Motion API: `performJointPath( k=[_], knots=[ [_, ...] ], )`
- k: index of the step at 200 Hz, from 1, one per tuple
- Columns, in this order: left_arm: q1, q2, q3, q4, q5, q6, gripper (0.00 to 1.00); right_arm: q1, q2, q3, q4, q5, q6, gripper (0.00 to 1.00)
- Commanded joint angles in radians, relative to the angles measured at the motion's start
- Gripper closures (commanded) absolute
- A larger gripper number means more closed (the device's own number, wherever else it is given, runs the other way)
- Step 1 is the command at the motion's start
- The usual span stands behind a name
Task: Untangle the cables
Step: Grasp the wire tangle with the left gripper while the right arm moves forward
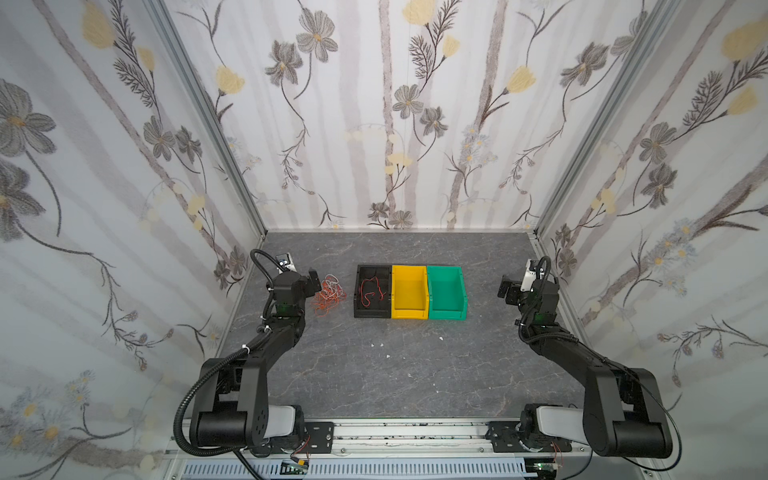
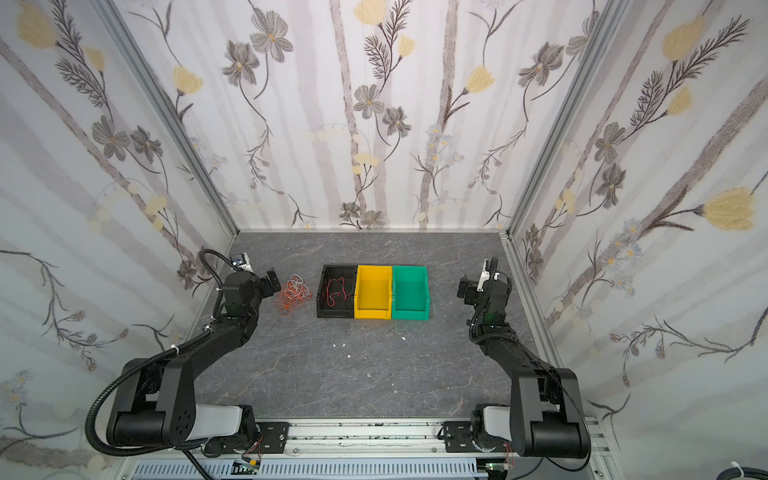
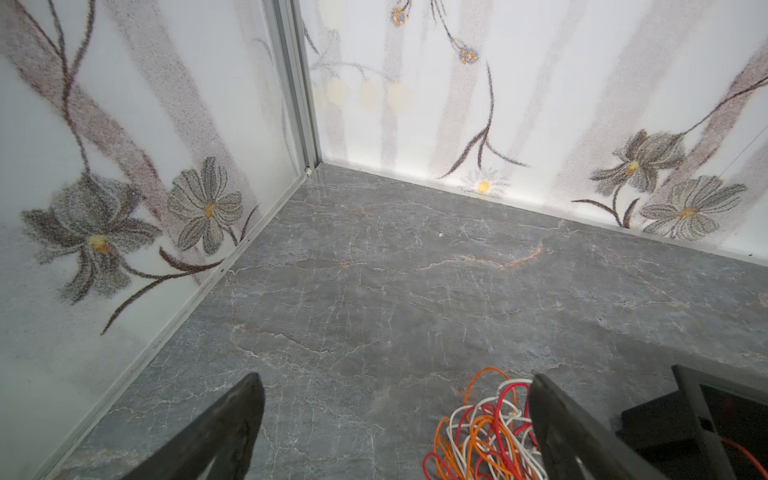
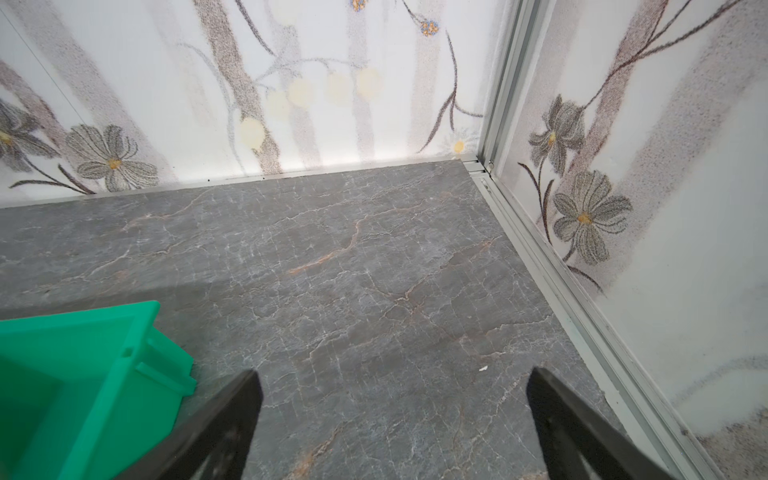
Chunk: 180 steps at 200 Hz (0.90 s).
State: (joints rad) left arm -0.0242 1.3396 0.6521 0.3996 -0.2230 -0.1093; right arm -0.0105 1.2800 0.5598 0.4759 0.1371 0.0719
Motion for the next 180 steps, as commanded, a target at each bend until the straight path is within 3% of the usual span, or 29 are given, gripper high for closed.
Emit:
performJointPath(
  k=[1,61,103,124,149,180],
  knots=[
    [0.0,-0.037,0.059,-0.314,0.059,-0.088,0.0,0.004,-0.02,0.066,-0.23,-0.04,0.05,0.01],
    [-0.002,-0.019,0.166,-0.596,0.284,-0.217,0.01,0.047,-0.04,0.172,-0.476,-0.165,0.231,0.01],
    [-0.002,0.144,0.283,-0.618,0.333,-0.259,0.01,0.109,-0.041,0.172,-0.504,-0.203,0.278,0.01],
    [-0.003,0.262,0.388,-0.673,0.383,-0.278,0.07,0.129,-0.038,0.168,-0.508,-0.214,0.302,0.01],
    [-0.011,0.379,0.488,-0.741,0.363,-0.301,0.14,0.145,-0.042,0.159,-0.507,-0.23,0.327,0.01],
    [-0.03,0.468,0.559,-0.781,0.334,-0.316,0.17,0.155,-0.048,0.149,-0.509,-0.24,0.338,0.01]
  ],
)
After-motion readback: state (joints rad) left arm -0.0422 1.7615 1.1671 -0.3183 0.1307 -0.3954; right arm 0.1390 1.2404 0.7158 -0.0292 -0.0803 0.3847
